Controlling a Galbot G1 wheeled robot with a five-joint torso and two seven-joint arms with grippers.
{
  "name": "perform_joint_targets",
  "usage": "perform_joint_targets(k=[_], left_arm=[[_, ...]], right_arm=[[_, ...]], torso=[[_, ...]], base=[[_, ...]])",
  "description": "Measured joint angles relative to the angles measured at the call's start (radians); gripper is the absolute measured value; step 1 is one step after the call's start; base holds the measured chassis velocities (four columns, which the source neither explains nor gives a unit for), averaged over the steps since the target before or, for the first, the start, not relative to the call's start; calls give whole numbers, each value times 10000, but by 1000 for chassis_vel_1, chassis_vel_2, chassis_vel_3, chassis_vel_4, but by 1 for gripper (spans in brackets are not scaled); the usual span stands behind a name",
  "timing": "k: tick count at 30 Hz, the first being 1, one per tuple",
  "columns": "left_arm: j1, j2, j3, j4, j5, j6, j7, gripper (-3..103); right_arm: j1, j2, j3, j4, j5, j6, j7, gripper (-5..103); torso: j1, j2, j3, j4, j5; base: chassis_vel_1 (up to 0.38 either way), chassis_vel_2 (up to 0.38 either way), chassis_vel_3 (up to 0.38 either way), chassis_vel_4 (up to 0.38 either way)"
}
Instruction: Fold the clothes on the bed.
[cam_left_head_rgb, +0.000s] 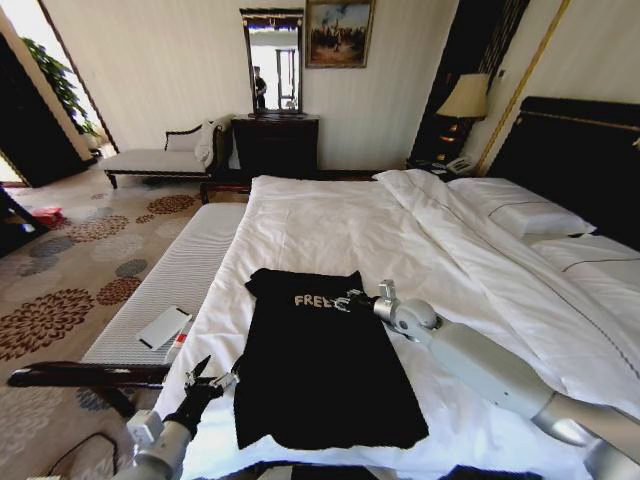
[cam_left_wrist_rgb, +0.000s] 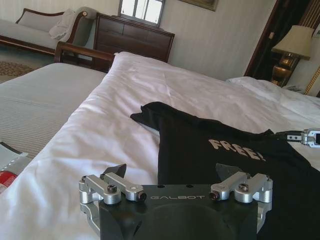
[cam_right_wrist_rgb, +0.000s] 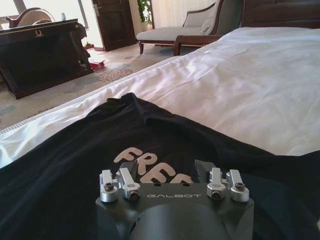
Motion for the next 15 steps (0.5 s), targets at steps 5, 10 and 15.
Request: perform_joint_targets(k=[5, 10, 15], left_arm=[[58, -1, 11, -33, 27, -1, -2, 100], [-2, -12, 214, -51, 113, 1, -19, 100], [-129, 25, 335, -67, 128, 52, -113, 100]], right_arm=[[-89, -191, 474, -372, -144, 148, -73, 81], [-204, -427, 711, -780, -198, 249, -237, 99], [-364, -382, 797, -1138, -307, 291, -343, 100]], torso=[[0, 0, 0, 2, -1], [0, 0, 0, 1, 0], [0, 0, 0, 0, 0]], base=[[0, 0, 0, 0], [0, 0, 0, 0], [0, 0, 0, 0]])
